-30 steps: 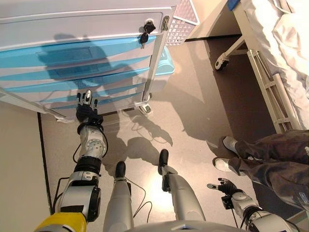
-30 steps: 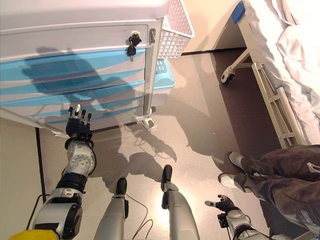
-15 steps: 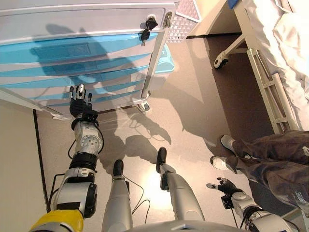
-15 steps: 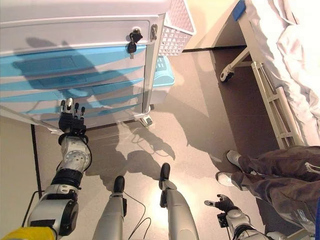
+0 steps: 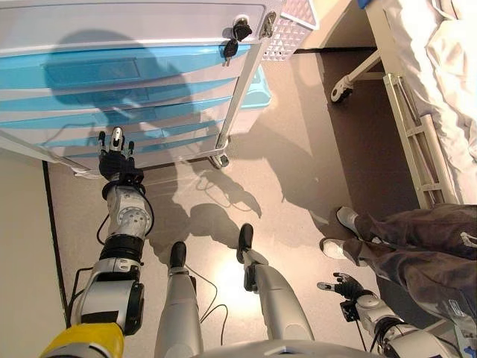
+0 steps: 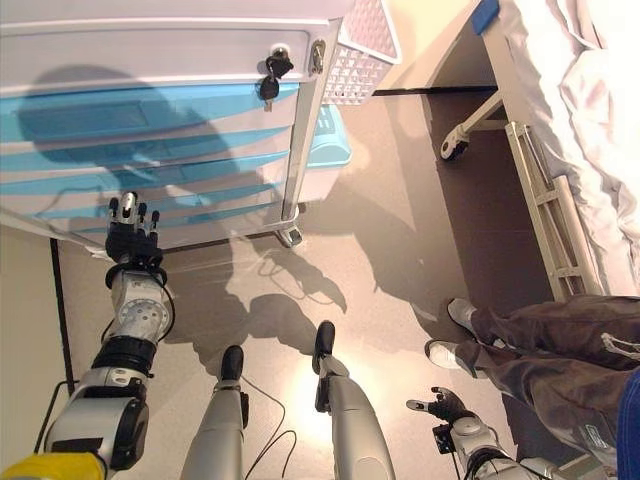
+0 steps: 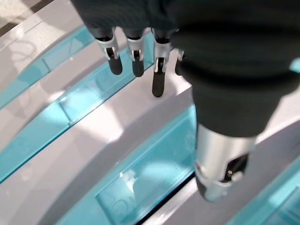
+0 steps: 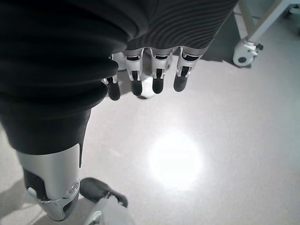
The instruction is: Open the drawer and pick up the medicine
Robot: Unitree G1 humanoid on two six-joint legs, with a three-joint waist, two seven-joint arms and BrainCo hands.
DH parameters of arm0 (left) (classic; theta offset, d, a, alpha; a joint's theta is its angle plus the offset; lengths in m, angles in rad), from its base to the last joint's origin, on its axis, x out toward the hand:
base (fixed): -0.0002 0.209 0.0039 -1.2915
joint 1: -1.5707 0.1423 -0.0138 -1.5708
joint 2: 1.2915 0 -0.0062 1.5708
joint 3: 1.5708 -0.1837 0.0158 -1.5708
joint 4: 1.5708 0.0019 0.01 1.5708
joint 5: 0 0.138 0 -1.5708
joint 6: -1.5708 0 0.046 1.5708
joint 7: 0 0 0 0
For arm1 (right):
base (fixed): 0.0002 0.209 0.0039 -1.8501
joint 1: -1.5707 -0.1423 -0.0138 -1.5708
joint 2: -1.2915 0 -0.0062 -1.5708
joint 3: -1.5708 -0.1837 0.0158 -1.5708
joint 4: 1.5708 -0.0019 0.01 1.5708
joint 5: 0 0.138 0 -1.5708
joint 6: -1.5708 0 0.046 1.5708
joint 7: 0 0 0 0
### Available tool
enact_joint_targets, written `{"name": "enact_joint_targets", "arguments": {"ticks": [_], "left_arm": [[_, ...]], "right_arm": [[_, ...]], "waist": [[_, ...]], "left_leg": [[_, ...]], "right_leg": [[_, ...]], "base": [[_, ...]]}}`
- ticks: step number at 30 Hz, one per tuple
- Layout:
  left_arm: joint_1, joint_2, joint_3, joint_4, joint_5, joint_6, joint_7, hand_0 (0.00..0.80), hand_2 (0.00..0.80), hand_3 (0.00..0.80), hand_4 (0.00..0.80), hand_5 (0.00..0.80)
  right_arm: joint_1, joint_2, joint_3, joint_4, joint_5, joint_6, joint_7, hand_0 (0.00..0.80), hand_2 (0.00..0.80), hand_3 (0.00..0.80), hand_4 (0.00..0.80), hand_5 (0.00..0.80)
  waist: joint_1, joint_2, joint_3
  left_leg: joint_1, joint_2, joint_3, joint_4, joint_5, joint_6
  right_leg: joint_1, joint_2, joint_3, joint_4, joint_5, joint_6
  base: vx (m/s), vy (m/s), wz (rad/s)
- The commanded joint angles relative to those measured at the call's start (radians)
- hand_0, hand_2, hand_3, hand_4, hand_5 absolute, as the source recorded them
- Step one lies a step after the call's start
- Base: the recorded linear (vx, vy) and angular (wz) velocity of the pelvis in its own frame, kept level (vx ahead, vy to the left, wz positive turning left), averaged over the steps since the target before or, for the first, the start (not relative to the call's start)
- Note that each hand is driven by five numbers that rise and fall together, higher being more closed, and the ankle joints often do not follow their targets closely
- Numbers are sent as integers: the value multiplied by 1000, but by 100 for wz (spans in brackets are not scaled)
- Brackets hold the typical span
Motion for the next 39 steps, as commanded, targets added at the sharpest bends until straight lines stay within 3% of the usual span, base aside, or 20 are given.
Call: {"name": "enact_joint_targets", "arguments": {"ticks": [1, 16, 39], "left_arm": [[-113, 73, 15, -60, 11, -52, -56, 0, 0, 0, 0, 0], [-159, 114, -8, -59, 2, -47, -80, 0, 0, 0, 0, 0], [-253, 128, -86, -107, -7, -52, -88, 0, 0, 0, 0, 0]], "right_arm": [[29, -50, 38, 13, 22, -14, 0, 0, 0, 0, 0, 0], [33, -59, 43, 11, 16, -14, 8, 0, 0, 0, 0, 0], [43, -73, 44, 6, 19, -12, 14, 0, 0, 0, 0, 0]], "waist": [[2, 24, -40], [-7, 22, -49], [-24, 55, -48]], "left_leg": [[-28, -34, -28, -77, 75, 41], [-31, -28, -24, -81, 79, 40], [-63, -39, -4, -59, 72, 46]], "right_leg": [[20, 23, -2, 86, -96, 42], [23, 25, -1, 65, -83, 47], [3, 18, 20, 72, -76, 51]], "base": [[0, 0, 0], [0, 0, 0], [0, 0, 0]]}}
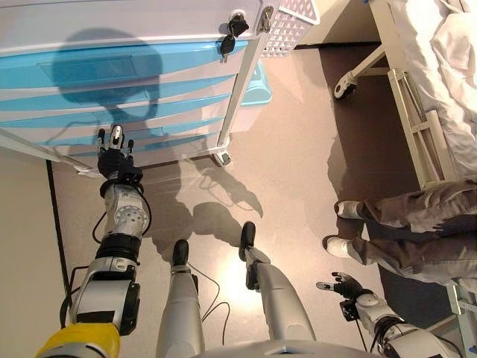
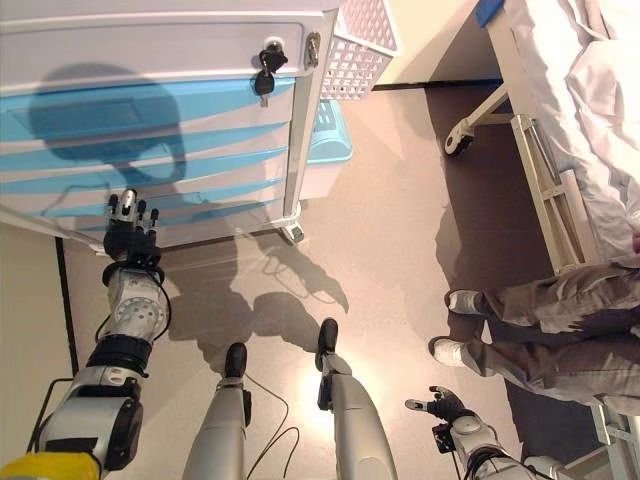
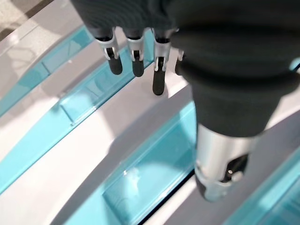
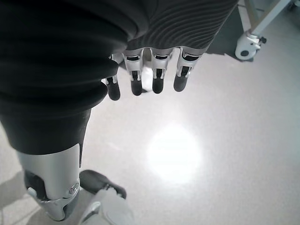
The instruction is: Open the drawer and pick up the medicine
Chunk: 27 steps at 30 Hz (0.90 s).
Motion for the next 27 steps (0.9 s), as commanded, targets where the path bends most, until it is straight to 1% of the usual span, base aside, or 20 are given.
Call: {"name": "enact_joint_targets", "arguments": {"ticks": [1, 9, 17, 21, 27], "left_arm": [[-249, 90, -47, -125, 13, -58, -91, 0, 0, 0, 0, 0], [-230, 74, -60, -190, 22, -66, -92, 0, 0, 0, 0, 0], [-250, 87, -89, -236, 41, -74, -82, 0, 0, 0, 0, 0], [-273, 93, -112, -236, 49, -71, -80, 0, 0, 0, 0, 0], [-287, 81, -137, -236, 56, -67, -79, 0, 0, 0, 0, 0]], "right_arm": [[44, -70, 40, 7, 19, -13, -4, 0, 0, 0, 0, 0], [51, -70, 34, 11, 19, -14, 0, 0, 0, 0, 0, 0], [52, -73, 38, 2, 23, -15, 3, 0, 0, 0, 0, 0], [49, -76, 38, 0, 28, -15, 3, 0, 0, 0, 0, 0], [53, -77, 43, -10, 27, -15, 5, 0, 0, 0, 0, 0]], "waist": [[-30, 38, -61], [-25, 50, -56], [-24, 65, -46], [-26, 73, -39], [-32, 77, -37]], "left_leg": [[-63, -47, -16, -47, 71, 48], [-64, -50, -8, -47, 70, 51], [-60, -53, -4, -52, 74, 52], [-67, -56, -1, -44, 73, 52], [-70, -55, 2, -39, 72, 52]], "right_leg": [[13, 13, 12, 75, -75, 52], [10, 8, 15, 83, -76, 52], [11, 5, 17, 87, -79, 54], [8, 4, 20, 92, -81, 53], [4, 5, 21, 96, -83, 52]], "base": [[0, 0, 0], [0, 0, 0], [0, 0, 0], [0, 0, 0], [6, -7, -3]]}}
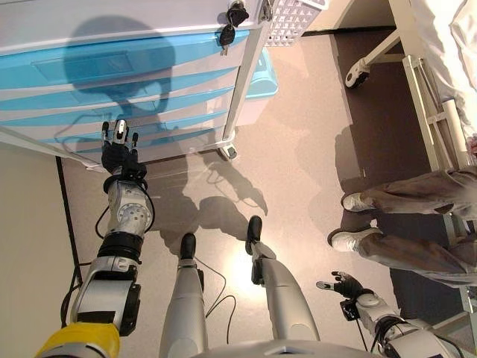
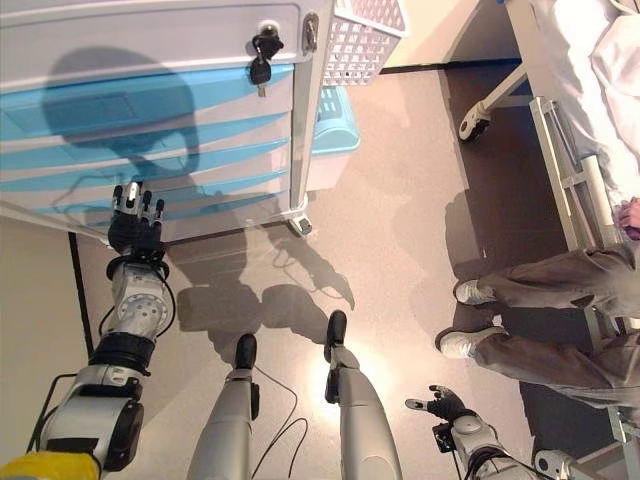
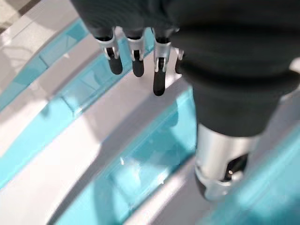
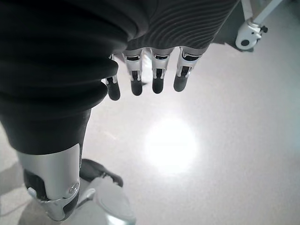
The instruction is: Open the drawer and pick up the medicine
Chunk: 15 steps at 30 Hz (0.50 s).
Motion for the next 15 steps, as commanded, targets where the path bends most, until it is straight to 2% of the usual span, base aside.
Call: {"name": "enact_joint_targets", "arguments": {"ticks": [1, 15], "left_arm": [[-290, 70, -72, -164, 77, -45, -89, 0, 0, 0, 0, 0], [-326, 24, -102, -189, 65, -42, -94, 0, 0, 0, 0, 0]], "right_arm": [[52, -73, 43, -9, 27, -5, -2, 0, 0, 0, 0, 0], [58, -82, 44, -11, 19, -2, -2, 0, 0, 0, 0, 0]], "waist": [[-47, 51, -66], [-61, 56, -82]], "left_leg": [[-66, -51, -9, -30, 70, 48], [-73, -48, -2, -26, 65, 48]], "right_leg": [[24, 9, 7, 87, -82, 52], [13, 12, 14, 87, -80, 52]], "base": [[8, -8, -5], [1, -1, 0]]}}
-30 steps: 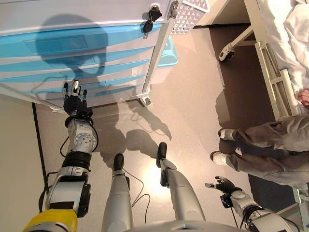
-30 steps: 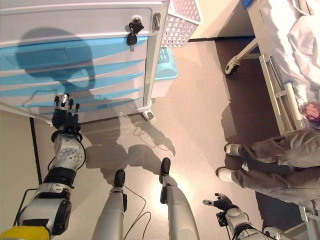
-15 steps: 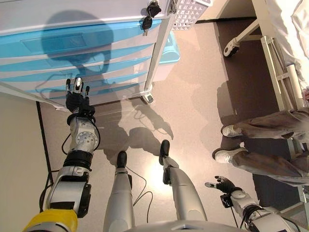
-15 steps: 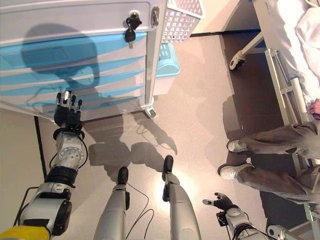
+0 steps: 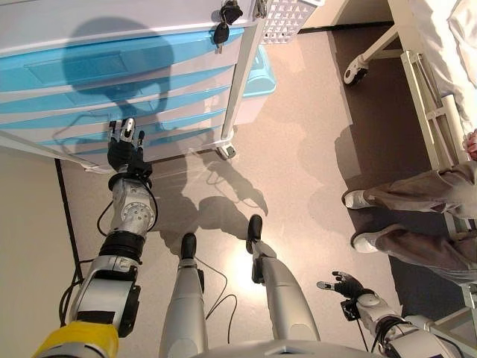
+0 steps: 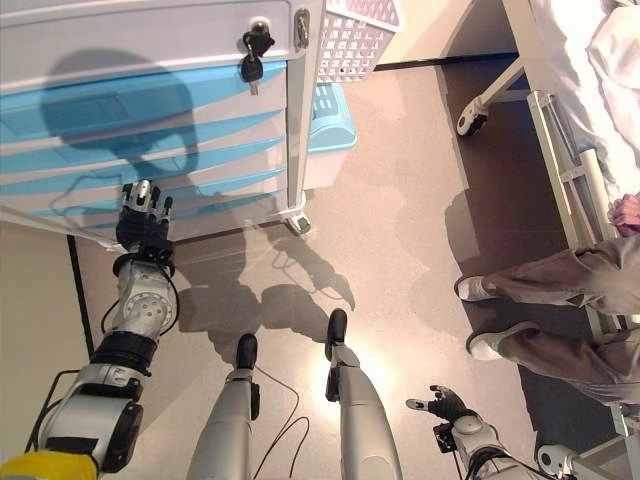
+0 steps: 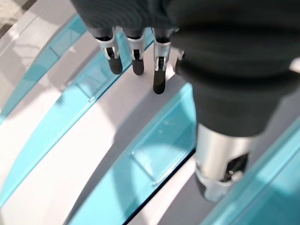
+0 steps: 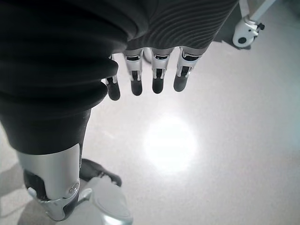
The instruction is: Open the drawer and pick up the medicine
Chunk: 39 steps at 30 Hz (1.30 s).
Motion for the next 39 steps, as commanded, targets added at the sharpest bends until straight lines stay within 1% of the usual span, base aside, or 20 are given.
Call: {"name": "enact_joint_targets", "arguments": {"ticks": [1, 12, 22, 31, 39], "left_arm": [[-328, 22, -55, -184, 62, -42, -97, 0, 0, 0, 0, 0], [-347, 52, -36, -193, 52, -58, -95, 0, 0, 0, 0, 0], [-351, 93, -19, -208, 54, -72, -95, 0, 0, 0, 0, 0], [-365, 138, -9, -214, 71, -90, -72, 0, 0, 0, 0, 0], [-354, 150, 2, -221, 75, -93, -71, 0, 0, 0, 0, 0]], "right_arm": [[59, -80, 45, -13, 20, -3, -2, 0, 0, 0, 0, 0], [59, -85, 43, 3, 14, -2, 0, 0, 0, 0, 0, 0], [61, -89, 44, 7, 11, -1, 7, 0, 0, 0, 0, 0], [59, -89, 47, 8, 12, 0, 9, 0, 0, 0, 0, 0], [59, -90, 46, 8, 10, 1, 8, 0, 0, 0, 0, 0]], "waist": [[-54, 57, -84], [-52, 59, -92], [-47, 63, -102], [-43, 63, -98], [-44, 56, -101]], "left_leg": [[-75, -43, -12, -23, 62, 46], [-81, -42, -13, -23, 60, 48], [-80, -41, -11, -22, 56, 49], [-83, -43, -10, -18, 56, 50], [-77, -39, -6, -17, 51, 51]], "right_leg": [[21, 16, 6, 82, -79, 52], [14, 15, 6, 83, -77, 52], [17, 15, 7, 81, -75, 52], [18, 13, 9, 80, -76, 53], [28, 16, 10, 69, -73, 56]], "base": [[0, 0, 0], [0, 0, 0], [0, 0, 0], [0, 0, 0], [14, 6, 0]]}}
